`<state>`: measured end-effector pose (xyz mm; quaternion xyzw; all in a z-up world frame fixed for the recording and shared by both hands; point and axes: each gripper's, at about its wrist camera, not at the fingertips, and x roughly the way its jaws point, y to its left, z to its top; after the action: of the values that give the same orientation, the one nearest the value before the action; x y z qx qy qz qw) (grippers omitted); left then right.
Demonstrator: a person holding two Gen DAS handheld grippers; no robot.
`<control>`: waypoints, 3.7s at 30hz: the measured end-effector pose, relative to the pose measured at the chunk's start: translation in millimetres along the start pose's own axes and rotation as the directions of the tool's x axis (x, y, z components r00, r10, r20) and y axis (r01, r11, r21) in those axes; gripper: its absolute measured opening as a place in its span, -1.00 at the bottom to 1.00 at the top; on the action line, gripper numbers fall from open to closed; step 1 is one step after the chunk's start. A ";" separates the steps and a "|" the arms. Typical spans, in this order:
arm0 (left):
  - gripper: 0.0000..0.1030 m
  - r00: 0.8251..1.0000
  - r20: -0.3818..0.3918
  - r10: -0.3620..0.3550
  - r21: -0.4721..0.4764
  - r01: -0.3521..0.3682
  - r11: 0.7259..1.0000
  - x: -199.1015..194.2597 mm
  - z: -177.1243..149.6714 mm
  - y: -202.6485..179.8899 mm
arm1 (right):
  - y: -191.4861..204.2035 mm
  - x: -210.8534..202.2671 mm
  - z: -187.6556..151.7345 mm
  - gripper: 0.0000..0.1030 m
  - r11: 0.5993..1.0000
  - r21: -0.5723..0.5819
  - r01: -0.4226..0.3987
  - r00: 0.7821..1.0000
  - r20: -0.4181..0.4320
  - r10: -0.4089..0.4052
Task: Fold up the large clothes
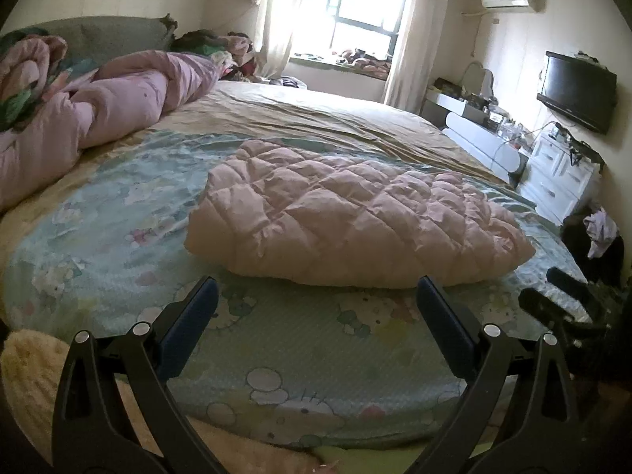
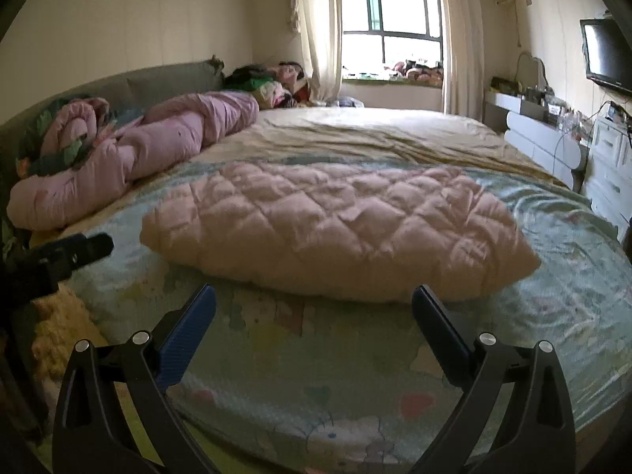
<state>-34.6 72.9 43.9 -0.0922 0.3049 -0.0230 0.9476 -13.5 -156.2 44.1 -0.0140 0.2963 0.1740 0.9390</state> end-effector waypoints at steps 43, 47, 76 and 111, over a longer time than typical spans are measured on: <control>0.82 0.998 -0.019 0.060 0.008 -0.059 0.998 2.1 -7.0 3.6 | 6.4 5.3 -0.3 0.92 1.000 0.009 -0.026 1.000 0.001 0.026; 0.82 0.998 -0.019 0.063 0.010 -0.062 0.998 2.3 -7.2 3.0 | 6.6 4.8 0.0 0.92 1.000 0.014 -0.026 1.000 -0.001 0.026; 0.82 0.998 -0.017 0.067 0.012 -0.066 0.998 0.4 -5.8 2.9 | 6.3 4.2 0.0 0.92 1.000 0.014 -0.027 1.000 -0.002 0.027; 0.82 0.997 -0.021 0.072 0.010 -0.071 0.997 -0.9 -4.3 8.0 | 5.8 6.5 -8.5 0.92 1.000 0.007 -0.024 0.999 -0.025 0.024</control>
<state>-38.0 80.2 39.5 -0.0767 0.3182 0.0085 0.9449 -15.2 -149.8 34.0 -0.0094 0.3086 0.1840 0.9332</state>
